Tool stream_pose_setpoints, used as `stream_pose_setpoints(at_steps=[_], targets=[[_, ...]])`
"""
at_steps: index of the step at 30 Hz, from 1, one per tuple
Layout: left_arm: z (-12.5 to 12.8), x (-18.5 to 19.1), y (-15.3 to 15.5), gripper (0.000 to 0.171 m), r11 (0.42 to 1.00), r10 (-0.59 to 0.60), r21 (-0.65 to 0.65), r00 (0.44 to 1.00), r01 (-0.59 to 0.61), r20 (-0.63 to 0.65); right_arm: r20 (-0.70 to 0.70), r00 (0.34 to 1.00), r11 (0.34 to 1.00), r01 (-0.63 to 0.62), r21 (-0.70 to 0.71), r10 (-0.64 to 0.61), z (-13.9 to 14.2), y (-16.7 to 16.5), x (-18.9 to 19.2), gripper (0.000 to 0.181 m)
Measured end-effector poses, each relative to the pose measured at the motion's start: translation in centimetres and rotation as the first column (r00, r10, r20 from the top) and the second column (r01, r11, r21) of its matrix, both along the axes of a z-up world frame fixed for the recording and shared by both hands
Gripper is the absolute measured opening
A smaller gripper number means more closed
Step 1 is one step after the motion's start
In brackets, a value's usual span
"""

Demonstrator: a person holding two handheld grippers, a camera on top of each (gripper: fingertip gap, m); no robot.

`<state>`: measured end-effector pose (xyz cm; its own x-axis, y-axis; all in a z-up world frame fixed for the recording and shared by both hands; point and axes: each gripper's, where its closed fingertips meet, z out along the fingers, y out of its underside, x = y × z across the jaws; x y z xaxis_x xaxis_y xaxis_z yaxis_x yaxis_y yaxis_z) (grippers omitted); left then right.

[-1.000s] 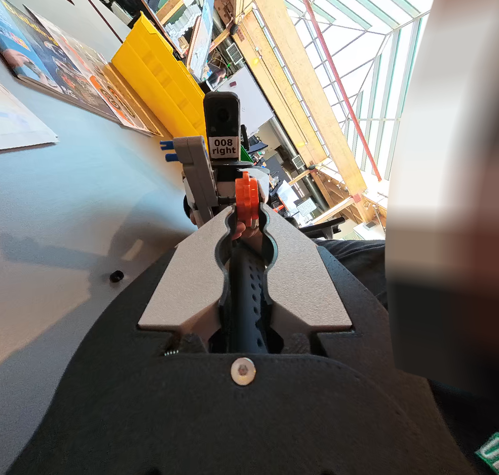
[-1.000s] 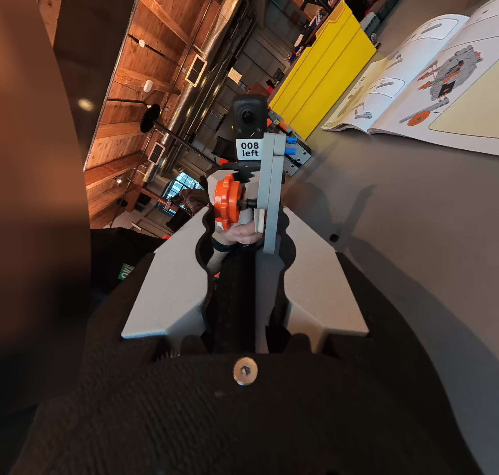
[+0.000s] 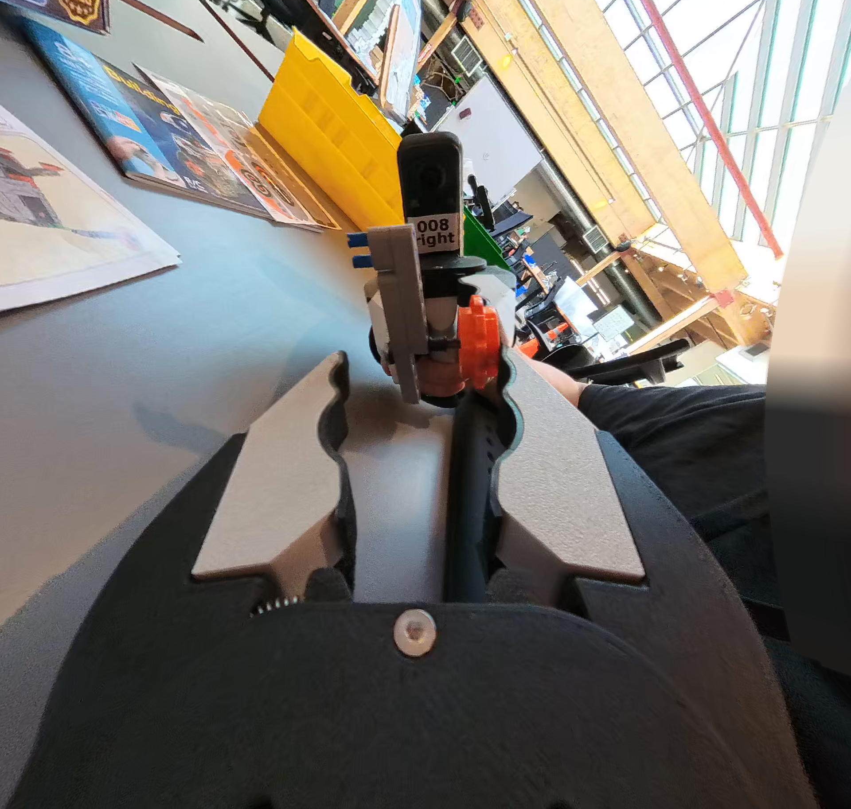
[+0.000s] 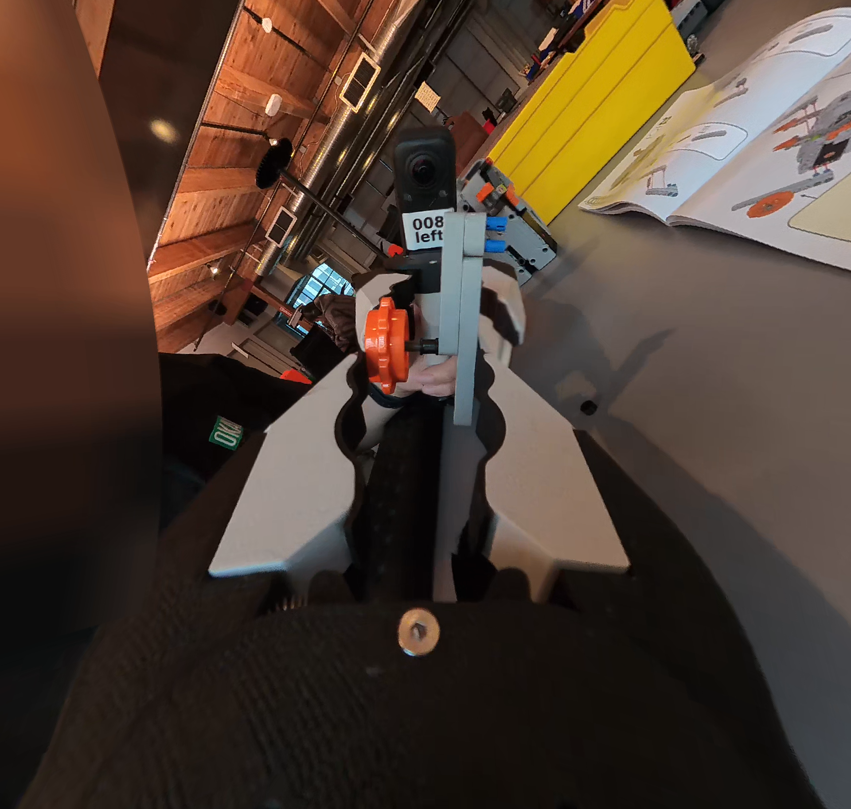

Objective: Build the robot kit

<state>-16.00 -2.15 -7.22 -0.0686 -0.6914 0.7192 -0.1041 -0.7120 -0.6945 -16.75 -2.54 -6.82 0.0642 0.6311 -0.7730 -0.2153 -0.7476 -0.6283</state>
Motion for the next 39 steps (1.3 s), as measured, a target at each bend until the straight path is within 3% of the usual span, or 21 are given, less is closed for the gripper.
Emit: stream_pose_setpoints(at_steps=[4,8,22,39], targets=[[1.1,0.2,-0.8,0.046,0.998,-0.056,0.003,0.996,0.055,0.066,0.041,0.999,0.998,-0.005,0.061,0.003,0.0,-0.4,-0.6,0.045],[1.2,0.2,-1.0,0.046,0.997,-0.057,0.050,0.996,0.053,0.065,0.043,0.999,0.997,0.007,0.083,-0.010,0.2,-0.4,-0.4,0.045],[0.0,0.6,0.3,0.046,0.988,-0.007,-0.156,0.995,0.022,0.100,0.031,0.999,0.999,0.029,-0.040,-0.028,-1.1,0.8,-0.2,0.044],[-0.4,0.6,0.9,0.045,0.979,0.044,-0.203,0.994,-0.022,0.102,0.013,0.999,0.997,0.046,-0.067,-0.045,-1.5,1.3,-0.2,0.043]])
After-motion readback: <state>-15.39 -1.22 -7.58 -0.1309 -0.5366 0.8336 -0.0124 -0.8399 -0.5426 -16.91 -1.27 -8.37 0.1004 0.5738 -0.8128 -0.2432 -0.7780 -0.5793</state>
